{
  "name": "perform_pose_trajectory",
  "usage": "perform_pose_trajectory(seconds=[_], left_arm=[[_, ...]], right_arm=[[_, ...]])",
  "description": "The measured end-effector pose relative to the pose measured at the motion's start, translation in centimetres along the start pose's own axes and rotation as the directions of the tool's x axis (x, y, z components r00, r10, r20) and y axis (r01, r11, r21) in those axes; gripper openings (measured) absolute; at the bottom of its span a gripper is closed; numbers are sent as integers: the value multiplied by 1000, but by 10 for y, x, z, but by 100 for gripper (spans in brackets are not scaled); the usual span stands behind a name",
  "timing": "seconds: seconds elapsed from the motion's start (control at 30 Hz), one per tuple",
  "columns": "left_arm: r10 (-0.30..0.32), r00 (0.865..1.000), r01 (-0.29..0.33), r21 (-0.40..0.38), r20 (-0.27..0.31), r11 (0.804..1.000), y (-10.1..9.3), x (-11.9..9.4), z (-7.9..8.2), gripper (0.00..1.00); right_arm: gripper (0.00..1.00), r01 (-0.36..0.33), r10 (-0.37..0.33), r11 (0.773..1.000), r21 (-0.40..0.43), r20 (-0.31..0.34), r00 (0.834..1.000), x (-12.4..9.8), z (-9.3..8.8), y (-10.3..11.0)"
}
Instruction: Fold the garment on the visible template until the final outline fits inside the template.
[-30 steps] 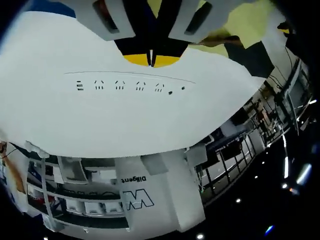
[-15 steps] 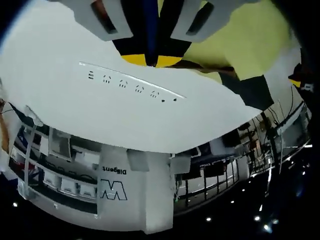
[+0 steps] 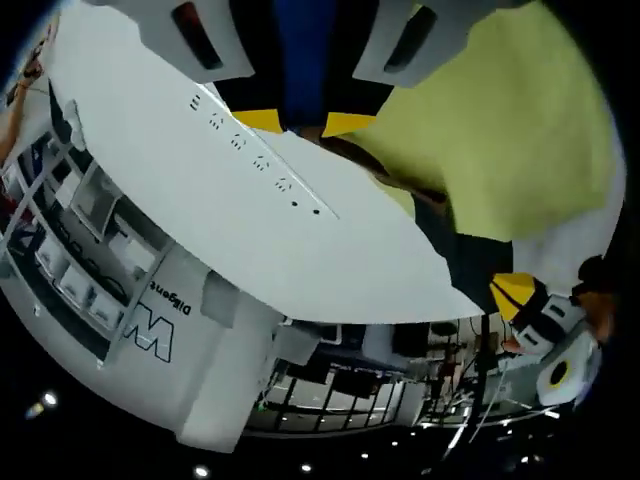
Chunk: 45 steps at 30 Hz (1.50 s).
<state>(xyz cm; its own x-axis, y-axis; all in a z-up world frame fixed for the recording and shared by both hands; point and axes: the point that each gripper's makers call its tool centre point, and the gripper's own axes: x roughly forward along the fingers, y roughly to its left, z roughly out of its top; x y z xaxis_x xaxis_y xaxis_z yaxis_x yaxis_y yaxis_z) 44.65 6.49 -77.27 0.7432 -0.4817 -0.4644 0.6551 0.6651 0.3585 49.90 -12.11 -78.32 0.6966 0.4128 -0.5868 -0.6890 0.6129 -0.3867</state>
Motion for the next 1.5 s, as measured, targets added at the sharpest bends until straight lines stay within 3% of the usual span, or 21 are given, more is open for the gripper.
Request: perform_pose_trajectory(seconds=[0.03,0.23,0.5,0.7,0.83,1.03,1.17,1.3,1.5], left_arm=[[-32,999,32,13,-10,999,-1,10,-2,3],[-91,994,95,74,-64,993,-1,41,-12,4],[-134,988,142,106,-79,984,-3,48,-16,6],[-209,975,218,136,-74,966,-10,46,-21,12],[-229,969,242,172,-94,955,-13,50,-27,17],[-243,966,257,195,-92,947,-16,59,-22,21],[-270,950,302,243,-158,922,-22,67,-34,16],[-260,952,294,254,-159,922,-19,68,-32,7],[-245,960,272,237,-138,933,-12,69,-27,7]], right_arm=[[9,-9,9,1000,-22,-8,1000,2,-2,1],[12,-20,12,989,-145,-54,998,15,-10,-1],[15,-51,33,976,-212,-91,995,31,-21,1],[16,-67,37,963,-262,-119,992,42,-28,-1],[16,-70,43,964,-255,-109,993,45,-25,0],[16,-74,46,962,-264,-112,993,46,-27,0],[16,-81,52,961,-265,-113,992,46,-28,0],[18,-96,70,959,-267,-105,992,46,-30,0],[20,-113,89,956,-270,-100,991,51,-31,-2]])
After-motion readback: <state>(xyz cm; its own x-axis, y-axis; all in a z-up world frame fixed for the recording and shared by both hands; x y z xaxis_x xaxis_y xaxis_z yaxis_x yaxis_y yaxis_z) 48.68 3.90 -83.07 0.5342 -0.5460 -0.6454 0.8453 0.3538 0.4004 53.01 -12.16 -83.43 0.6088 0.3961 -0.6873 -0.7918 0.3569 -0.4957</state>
